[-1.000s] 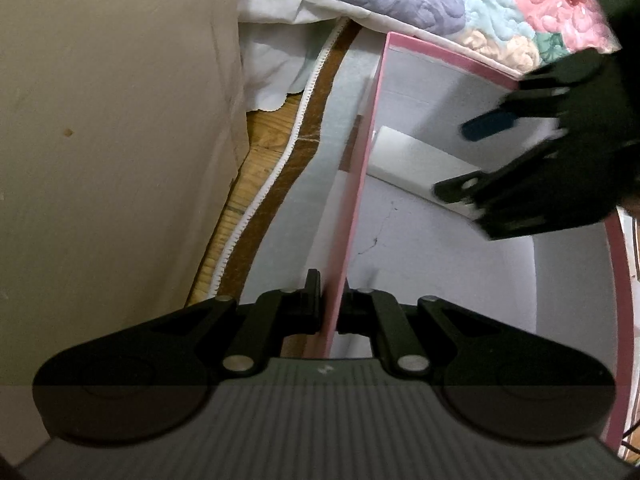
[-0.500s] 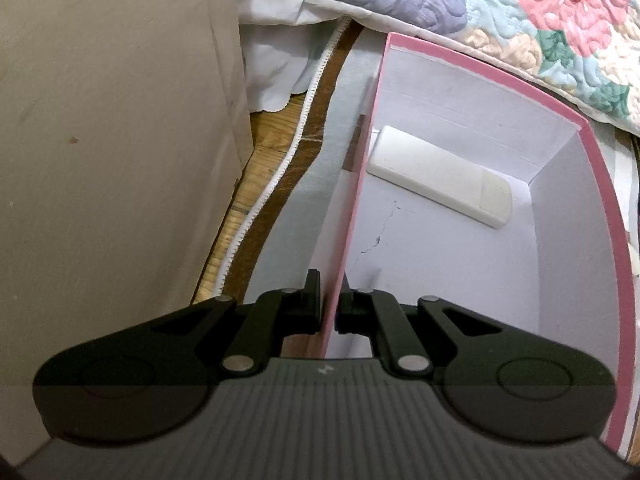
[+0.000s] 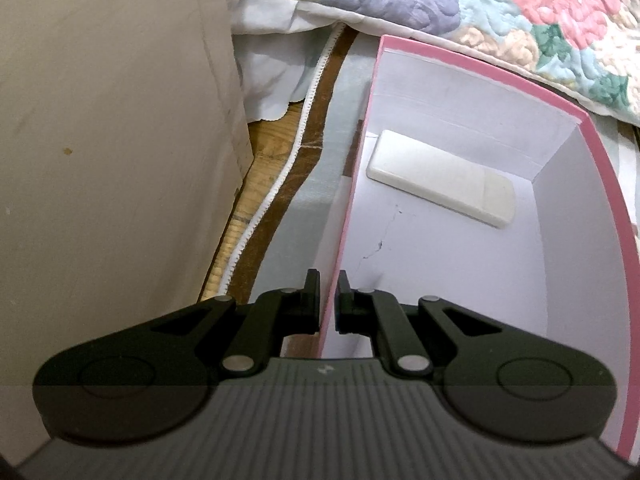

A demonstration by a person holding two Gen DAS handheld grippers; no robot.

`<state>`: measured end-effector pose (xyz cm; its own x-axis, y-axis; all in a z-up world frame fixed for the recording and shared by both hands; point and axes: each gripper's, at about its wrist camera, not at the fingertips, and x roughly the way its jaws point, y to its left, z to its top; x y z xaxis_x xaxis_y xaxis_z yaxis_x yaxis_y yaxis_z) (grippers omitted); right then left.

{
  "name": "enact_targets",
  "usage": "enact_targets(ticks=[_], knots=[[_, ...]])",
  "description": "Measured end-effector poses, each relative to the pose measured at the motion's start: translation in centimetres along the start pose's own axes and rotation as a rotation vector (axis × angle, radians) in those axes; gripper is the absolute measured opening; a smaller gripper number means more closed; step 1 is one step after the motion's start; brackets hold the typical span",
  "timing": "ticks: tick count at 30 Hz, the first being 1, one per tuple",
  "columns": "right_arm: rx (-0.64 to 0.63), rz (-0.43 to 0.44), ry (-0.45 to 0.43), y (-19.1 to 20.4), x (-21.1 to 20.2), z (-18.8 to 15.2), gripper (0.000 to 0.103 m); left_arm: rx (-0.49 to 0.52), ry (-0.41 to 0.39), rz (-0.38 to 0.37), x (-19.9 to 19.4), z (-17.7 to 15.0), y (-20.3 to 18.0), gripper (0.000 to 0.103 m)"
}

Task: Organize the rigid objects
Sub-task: 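Return the right tool to the pile and grasp another white power bank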

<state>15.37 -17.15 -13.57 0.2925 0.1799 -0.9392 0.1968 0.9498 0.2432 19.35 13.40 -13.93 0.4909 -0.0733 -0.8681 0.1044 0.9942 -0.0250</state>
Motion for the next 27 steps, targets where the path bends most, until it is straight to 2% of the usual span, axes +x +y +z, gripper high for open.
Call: enact_targets(ticks=[3,8,11,12,14,20,22,24,27], knots=[[-0.016,-0.042,0.008,0.2,1.3,-0.3,0.057,0.000,-0.002,0.000,0.0,0.0,0.0,0.006],[-0.035,-0.049,0.011,0.6,3.0,-0.4,0.059,-0.018,-0.003,-0.020,0.1,0.0,0.5,0.006],[-0.072,-0.094,0.003,1.1,3.9,-0.4,0.059,-0.019,-0.006,-0.023,0.1,-0.1,0.6,0.006],[-0.088,-0.100,-0.003,1.2,4.2,-0.5,0.063,-0.020,-0.007,-0.024,0.2,-0.1,0.6,0.006],[-0.138,-0.093,-0.020,1.7,4.6,-0.6,0.067,-0.023,-0.007,-0.028,0.2,-0.1,0.7,0.006],[-0.450,-0.125,-0.088,3.6,5.2,-2.2,0.070,-0.022,-0.008,-0.028,0.2,-0.1,0.7,0.006],[-0.479,-0.132,-0.065,3.8,5.5,-2.1,0.076,-0.024,-0.006,-0.029,0.2,-0.1,0.7,0.006],[-0.507,-0.152,-0.044,4.0,6.1,-2.4,0.077,-0.023,-0.006,-0.029,0.2,-0.1,0.7,0.006],[-0.497,-0.137,-0.062,3.9,6.1,-2.3,0.071,-0.020,-0.007,-0.028,0.2,-0.1,0.7,0.006]])
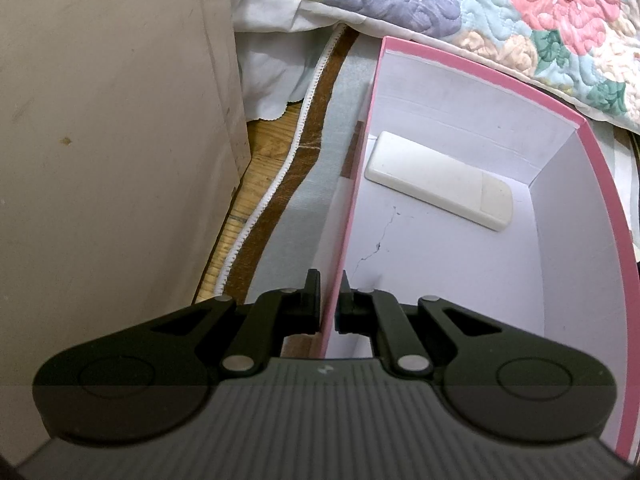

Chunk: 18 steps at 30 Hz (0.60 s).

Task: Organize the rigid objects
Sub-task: 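Return the right tool to the pile and grasp another white power bank, then carry the power bank into the pink box beside the others and release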

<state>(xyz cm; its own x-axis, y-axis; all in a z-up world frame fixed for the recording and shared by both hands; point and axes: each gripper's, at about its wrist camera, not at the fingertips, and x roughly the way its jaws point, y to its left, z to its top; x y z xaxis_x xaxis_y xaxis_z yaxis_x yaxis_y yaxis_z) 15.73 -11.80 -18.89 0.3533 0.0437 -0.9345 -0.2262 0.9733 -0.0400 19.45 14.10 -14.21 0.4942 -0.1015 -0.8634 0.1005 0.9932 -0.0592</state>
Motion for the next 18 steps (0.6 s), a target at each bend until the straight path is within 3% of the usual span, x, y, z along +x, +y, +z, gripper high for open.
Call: enact_targets(ticks=[4,7,18], knots=[[0.090,0.008,0.000,-1.0,-0.4,0.2,0.060,0.002,-0.001,0.004,0.0,0.0,-0.2,0.006],[0.143,0.027,-0.029,-1.6,-1.3,0.1,0.059,0.009,-0.003,0.011,0.0,-0.1,-0.4,0.006],[0.108,-0.034,-0.175,0.2,-5.4,-1.1,0.059,0.017,-0.005,0.020,0.0,-0.1,-0.5,0.006]])
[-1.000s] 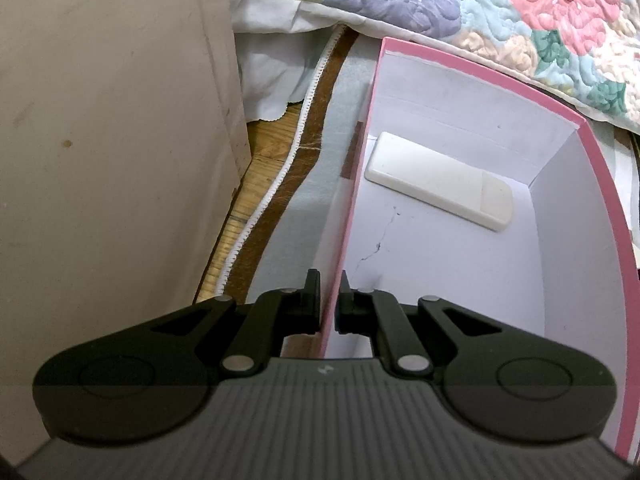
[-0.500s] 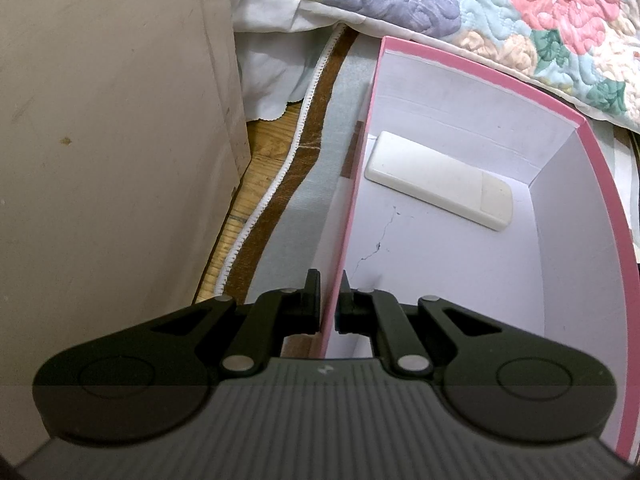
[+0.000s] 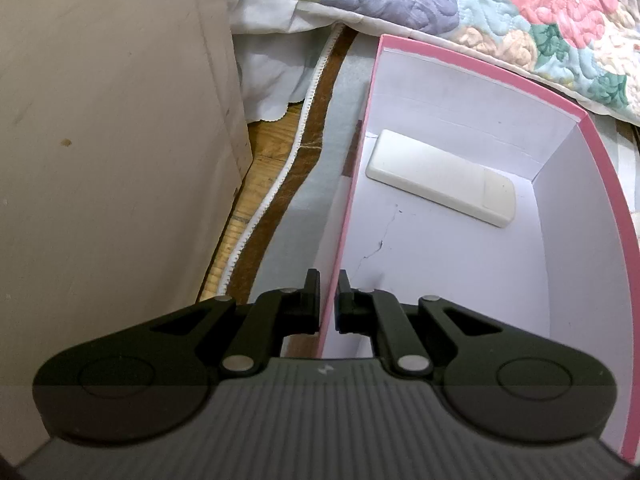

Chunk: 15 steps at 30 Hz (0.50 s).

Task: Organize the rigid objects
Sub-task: 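Carry the power bank into the pink box beside the others and release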

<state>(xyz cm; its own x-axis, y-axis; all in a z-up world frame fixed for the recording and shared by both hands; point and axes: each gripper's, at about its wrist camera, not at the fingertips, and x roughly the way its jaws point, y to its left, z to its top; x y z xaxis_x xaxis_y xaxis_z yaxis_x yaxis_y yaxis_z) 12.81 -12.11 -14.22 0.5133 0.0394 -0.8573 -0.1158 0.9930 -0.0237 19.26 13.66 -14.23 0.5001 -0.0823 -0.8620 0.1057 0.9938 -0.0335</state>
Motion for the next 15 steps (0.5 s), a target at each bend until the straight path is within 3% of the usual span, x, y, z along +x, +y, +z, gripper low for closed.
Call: enact_targets(ticks=[8,15], knots=[[-0.068,-0.002,-0.208,1.0,-5.2,1.2,0.058,0.017,0.001,0.012,0.0,0.1,-0.1,0.006],[-0.191,-0.067,-0.424,3.1,-10.6,4.0,0.058,0.020,0.004,0.009,0.0,0.1,-0.2,0.006]])
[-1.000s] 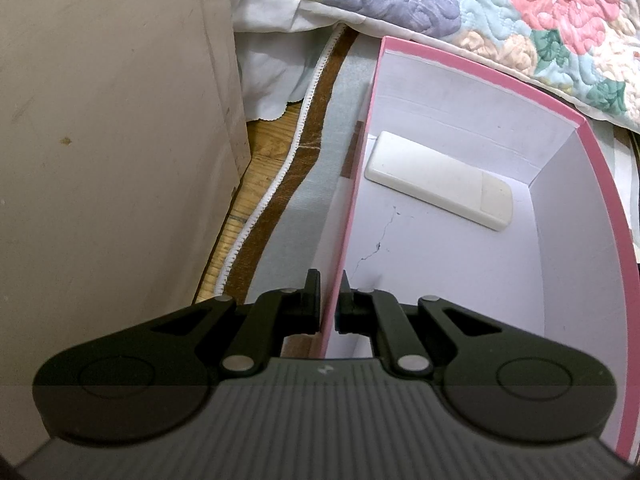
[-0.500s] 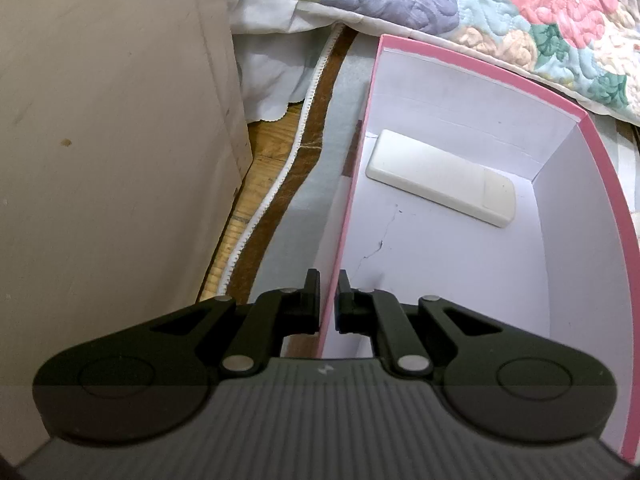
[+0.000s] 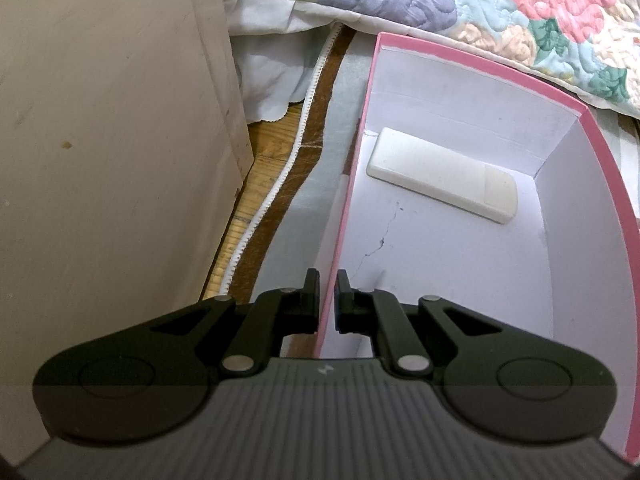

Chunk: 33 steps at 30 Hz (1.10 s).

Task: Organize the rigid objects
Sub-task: 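Carry the power bank into the pink box beside the others and release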

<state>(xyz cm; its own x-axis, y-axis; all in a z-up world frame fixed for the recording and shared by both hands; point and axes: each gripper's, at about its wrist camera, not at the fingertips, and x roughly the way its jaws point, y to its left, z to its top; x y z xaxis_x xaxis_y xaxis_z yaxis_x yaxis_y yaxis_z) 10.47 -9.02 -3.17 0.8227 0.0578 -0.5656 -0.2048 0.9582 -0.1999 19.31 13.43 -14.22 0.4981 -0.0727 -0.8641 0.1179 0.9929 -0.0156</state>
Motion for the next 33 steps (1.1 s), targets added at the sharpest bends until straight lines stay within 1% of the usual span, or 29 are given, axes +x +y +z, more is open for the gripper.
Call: enact_targets(ticks=[2,4,6,9,11,14,17,19,23,25,27,29,33], knots=[[-0.070,0.013,-0.056,0.6,-0.8,2.0,0.058,-0.004,0.004,-0.006,0.1,0.1,0.1,0.006],[-0.120,0.064,-0.078,1.3,-0.9,4.1,0.058,-0.006,0.006,-0.012,0.1,0.1,0.3,0.006],[-0.159,0.126,-0.068,2.0,-0.2,5.5,0.058,-0.003,0.008,-0.016,0.1,0.1,0.4,0.006],[-0.239,0.221,-0.011,3.6,2.0,6.6,0.058,-0.001,0.012,-0.022,0.1,0.1,0.5,0.006],[-0.323,0.249,0.034,5.0,3.8,6.6,0.058,-0.004,0.009,-0.017,0.1,0.0,0.4,0.006],[-0.432,0.272,0.096,6.7,6.0,6.5,0.058,0.027,-0.004,0.007,0.0,-0.2,-0.1,0.006],[-0.523,0.261,0.145,7.9,7.0,6.3,0.058,-0.011,0.008,-0.026,0.1,0.0,0.6,0.005],[-0.556,0.277,0.183,8.3,7.8,6.0,0.058,-0.025,0.012,-0.043,0.1,-0.1,1.0,0.005],[-0.657,0.313,0.283,9.9,10.2,4.4,0.058,-0.021,0.012,-0.048,0.0,-0.1,1.0,0.005],[-0.693,0.309,0.320,10.6,11.4,3.6,0.058,-0.032,0.018,-0.057,0.0,-0.1,1.3,0.005],[-0.712,0.303,0.331,11.1,12.4,3.0,0.058,-0.048,0.027,-0.071,-0.1,-0.1,1.6,0.005],[-0.718,0.320,0.340,11.5,13.4,2.6,0.058,-0.054,0.028,-0.074,-0.1,-0.1,1.7,0.005],[-0.736,0.381,0.344,12.4,15.1,2.1,0.058,-0.045,0.027,-0.066,-0.2,-0.2,1.4,0.005]])
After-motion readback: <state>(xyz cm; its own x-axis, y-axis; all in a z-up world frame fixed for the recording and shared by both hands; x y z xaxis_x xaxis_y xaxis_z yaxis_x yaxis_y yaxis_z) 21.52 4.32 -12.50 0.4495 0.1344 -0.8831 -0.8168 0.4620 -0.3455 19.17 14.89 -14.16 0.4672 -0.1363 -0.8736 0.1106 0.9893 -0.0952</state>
